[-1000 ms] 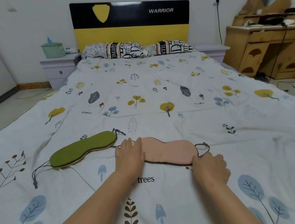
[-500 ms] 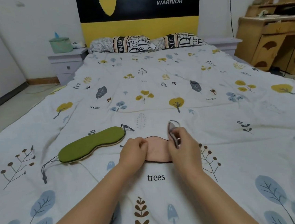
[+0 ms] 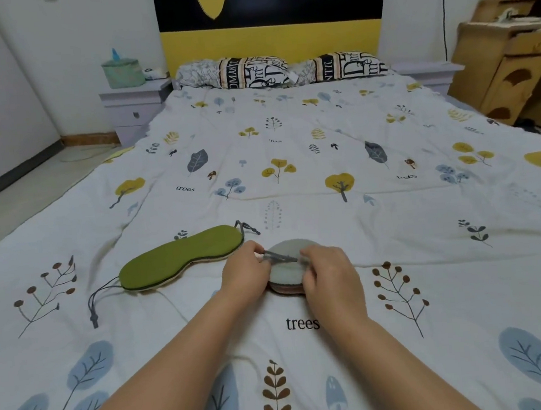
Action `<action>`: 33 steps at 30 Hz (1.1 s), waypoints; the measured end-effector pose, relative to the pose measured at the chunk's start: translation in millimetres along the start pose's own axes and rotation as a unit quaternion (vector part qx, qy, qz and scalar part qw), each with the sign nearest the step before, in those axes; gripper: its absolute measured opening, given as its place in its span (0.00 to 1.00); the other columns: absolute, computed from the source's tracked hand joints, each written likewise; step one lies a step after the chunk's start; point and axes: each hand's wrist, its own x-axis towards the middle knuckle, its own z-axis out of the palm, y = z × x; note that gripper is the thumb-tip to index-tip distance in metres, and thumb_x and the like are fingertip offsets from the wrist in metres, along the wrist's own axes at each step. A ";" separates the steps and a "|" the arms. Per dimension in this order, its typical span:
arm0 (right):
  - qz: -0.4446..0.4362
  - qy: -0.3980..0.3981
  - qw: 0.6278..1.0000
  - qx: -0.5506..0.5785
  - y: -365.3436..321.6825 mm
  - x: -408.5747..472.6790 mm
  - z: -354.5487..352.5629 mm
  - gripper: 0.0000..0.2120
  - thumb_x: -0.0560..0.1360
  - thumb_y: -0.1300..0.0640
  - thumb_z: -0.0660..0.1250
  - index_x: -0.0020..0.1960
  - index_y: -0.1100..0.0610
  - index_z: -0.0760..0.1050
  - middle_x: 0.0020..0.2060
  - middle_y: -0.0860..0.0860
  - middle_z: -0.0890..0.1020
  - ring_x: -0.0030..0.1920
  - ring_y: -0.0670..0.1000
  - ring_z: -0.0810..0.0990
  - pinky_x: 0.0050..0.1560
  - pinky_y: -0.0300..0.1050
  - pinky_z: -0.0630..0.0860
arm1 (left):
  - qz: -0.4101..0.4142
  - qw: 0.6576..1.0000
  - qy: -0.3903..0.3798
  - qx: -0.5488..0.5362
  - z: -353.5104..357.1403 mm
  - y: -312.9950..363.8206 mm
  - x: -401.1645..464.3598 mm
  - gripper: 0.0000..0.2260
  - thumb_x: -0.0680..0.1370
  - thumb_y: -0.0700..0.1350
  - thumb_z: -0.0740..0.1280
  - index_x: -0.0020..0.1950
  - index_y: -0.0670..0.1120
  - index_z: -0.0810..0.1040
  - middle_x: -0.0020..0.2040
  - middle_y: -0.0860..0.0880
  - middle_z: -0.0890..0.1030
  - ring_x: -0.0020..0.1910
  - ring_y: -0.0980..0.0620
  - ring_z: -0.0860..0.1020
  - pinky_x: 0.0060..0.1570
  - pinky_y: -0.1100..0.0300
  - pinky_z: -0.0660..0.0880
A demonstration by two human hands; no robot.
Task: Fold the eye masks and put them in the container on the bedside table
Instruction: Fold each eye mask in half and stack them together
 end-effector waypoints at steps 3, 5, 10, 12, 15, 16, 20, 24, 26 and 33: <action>0.028 -0.113 0.989 -0.096 8.4 10.2 0.3 0.15 0.75 0.59 0.57 0.60 0.58 0.73 0.60 0.52 0.77 0.58 0.56 0.72 0.57 0.49 0.70 | -0.033 0.990 0.130 -0.040 -5.5 7.0 -3.8 0.09 0.76 0.40 0.57 0.52 0.44 0.75 0.46 0.48 0.80 0.43 0.48 0.75 0.41 0.58 0.67; 0.049 -0.124 0.987 -0.092 10.5 12.1 -0.2 0.16 0.74 0.60 0.57 0.60 0.58 0.72 0.59 0.53 0.77 0.57 0.57 0.73 0.57 0.49 0.70 | -0.038 0.972 0.203 -0.116 -11.0 13.7 -6.9 0.09 0.75 0.37 0.58 0.53 0.44 0.72 0.48 0.48 0.77 0.42 0.49 0.72 0.41 0.58 0.65; 0.060 -0.104 0.992 -0.030 9.3 14.5 6.6 0.25 0.76 0.59 0.53 0.73 0.56 0.59 0.74 0.55 0.62 0.74 0.54 0.57 0.73 0.49 0.56 | 0.148 0.945 0.263 -0.124 -4.5 27.2 -23.1 0.20 0.68 0.35 0.60 0.60 0.43 0.71 0.58 0.47 0.74 0.58 0.47 0.72 0.57 0.52 0.69; 0.050 -0.148 0.986 -0.057 10.2 13.1 14.2 0.25 0.80 0.54 0.49 0.76 0.55 0.50 0.77 0.53 0.52 0.76 0.52 0.48 0.75 0.51 0.49 | 0.270 0.934 0.231 0.031 7.3 23.7 -25.3 0.24 0.68 0.36 0.60 0.65 0.43 0.71 0.67 0.43 0.72 0.66 0.43 0.69 0.65 0.48 0.64; 0.051 -0.181 0.976 -0.108 17.2 10.2 22.8 0.26 0.81 0.50 0.44 0.76 0.54 0.44 0.77 0.51 0.46 0.77 0.50 0.43 0.76 0.53 0.43 | 0.277 0.928 0.054 0.244 26.6 1.0 -17.2 0.23 0.79 0.46 0.52 0.75 0.49 0.54 0.78 0.49 0.51 0.77 0.49 0.48 0.74 0.48 0.46; 0.054 -0.183 0.974 -0.122 19.5 10.0 24.8 0.26 0.81 0.49 0.44 0.76 0.54 0.42 0.77 0.51 0.45 0.77 0.50 0.42 0.76 0.53 0.42 | 0.249 0.928 0.007 0.277 32.6 -9.6 -12.8 0.23 0.81 0.50 0.48 0.75 0.51 0.49 0.78 0.51 0.47 0.77 0.50 0.44 0.74 0.49 0.42; 0.063 -0.193 0.969 -0.141 26.1 9.4 31.2 0.28 0.80 0.49 0.44 0.76 0.55 0.40 0.77 0.51 0.43 0.77 0.50 0.41 0.75 0.53 0.40 | 0.207 0.934 -0.035 0.289 44.4 -30.3 -3.4 0.23 0.81 0.52 0.45 0.76 0.51 0.45 0.78 0.51 0.47 0.77 0.52 0.45 0.74 0.50 0.42; 0.069 -0.197 0.968 -0.137 31.0 9.1 35.1 0.28 0.80 0.48 0.44 0.76 0.56 0.39 0.77 0.51 0.42 0.76 0.50 0.41 0.75 0.52 0.39 | 0.211 0.930 -0.030 0.300 46.7 -34.3 -1.9 0.24 0.81 0.52 0.44 0.76 0.50 0.44 0.78 0.49 0.49 0.77 0.50 0.47 0.74 0.50 0.42; 0.070 -0.198 0.968 -0.140 31.9 8.6 36.2 0.28 0.80 0.48 0.44 0.76 0.56 0.39 0.77 0.51 0.42 0.76 0.50 0.41 0.75 0.52 0.39 | 0.210 0.930 -0.025 0.299 46.8 -35.5 -3.0 0.24 0.81 0.52 0.44 0.76 0.50 0.44 0.78 0.49 0.49 0.77 0.50 0.48 0.74 0.50 0.43; 0.088 -0.209 0.972 -0.057 27.1 11.9 23.5 0.29 0.80 0.49 0.48 0.76 0.54 0.41 0.77 0.52 0.45 0.77 0.51 0.43 0.75 0.51 0.42 | 0.167 0.957 -0.018 0.236 41.5 -23.1 -8.2 0.23 0.80 0.52 0.48 0.75 0.53 0.51 0.74 0.42 0.60 0.73 0.45 0.57 0.72 0.51 0.52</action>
